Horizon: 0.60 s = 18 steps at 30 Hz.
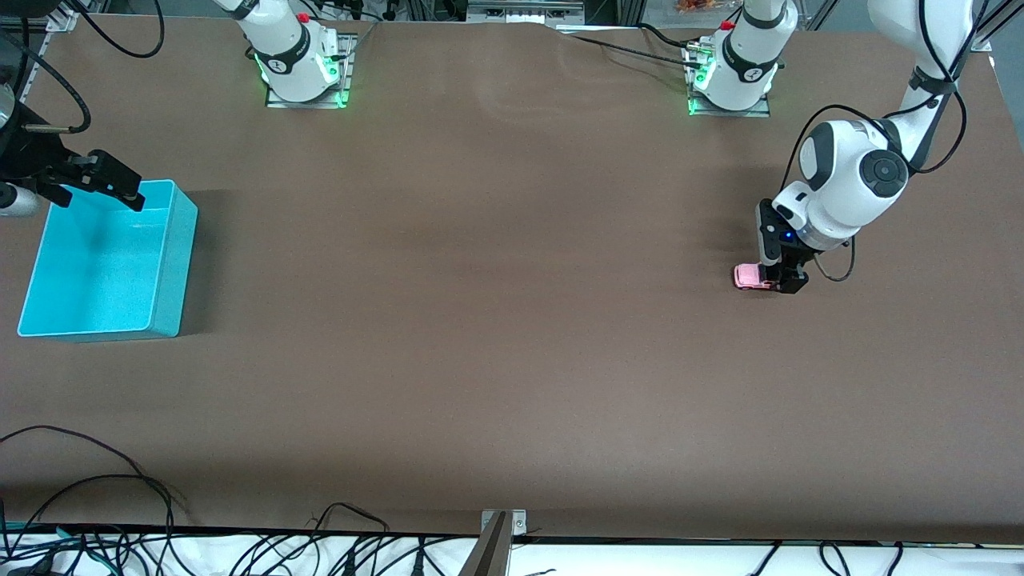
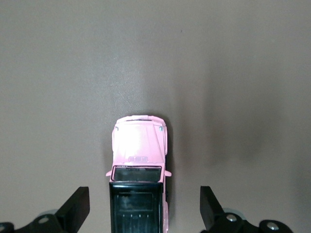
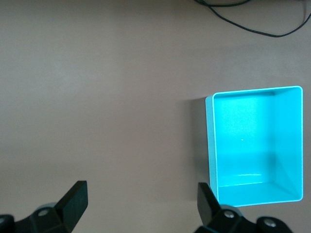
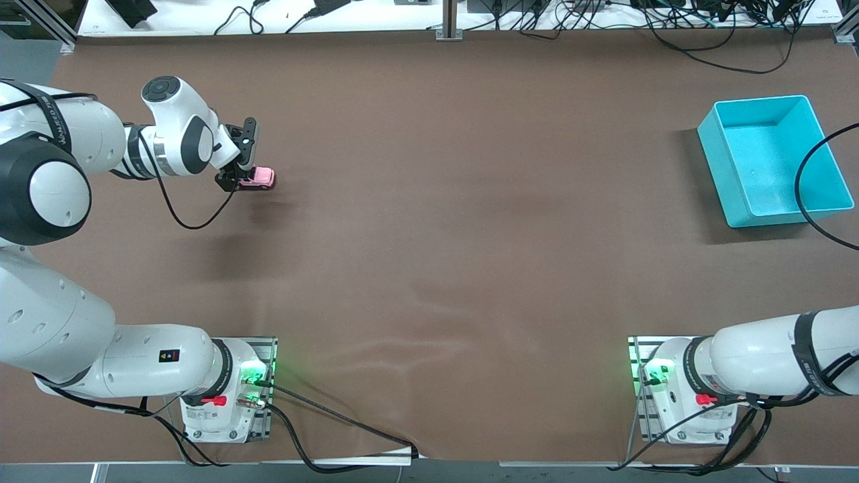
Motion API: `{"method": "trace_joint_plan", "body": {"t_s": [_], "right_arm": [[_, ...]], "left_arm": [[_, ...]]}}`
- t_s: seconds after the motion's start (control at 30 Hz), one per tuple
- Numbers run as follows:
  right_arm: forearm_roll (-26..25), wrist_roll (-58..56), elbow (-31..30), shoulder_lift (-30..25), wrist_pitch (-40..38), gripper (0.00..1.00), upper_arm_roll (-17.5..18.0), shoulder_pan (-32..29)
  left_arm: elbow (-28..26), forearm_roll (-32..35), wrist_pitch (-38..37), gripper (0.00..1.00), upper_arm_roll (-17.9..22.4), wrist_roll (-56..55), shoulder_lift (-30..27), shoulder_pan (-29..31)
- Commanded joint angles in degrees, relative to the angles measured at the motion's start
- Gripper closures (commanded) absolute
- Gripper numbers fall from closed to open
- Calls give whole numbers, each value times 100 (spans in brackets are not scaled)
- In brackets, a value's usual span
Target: Wind and store pink jeep toy
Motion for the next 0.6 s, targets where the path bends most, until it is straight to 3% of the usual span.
{"method": "trace_joint_plan", "body": {"t_s": [0.0,0.47,0.53,0.57], "right_arm": [[-83,-70,128,50,-51,0,13,5],[-84,-70,128,50,-51,0,13,5],[-92,-70,128,50,-51,0,13,-4],[-92,-70,128,42,-51,0,13,5]], "left_arm": [[-36,-65,292,0,5,204,141,81],[0,-47,732,2,23,230,502,222],[9,-47,741,18,23,301,511,231],[9,-47,741,34,23,344,511,231]]}}
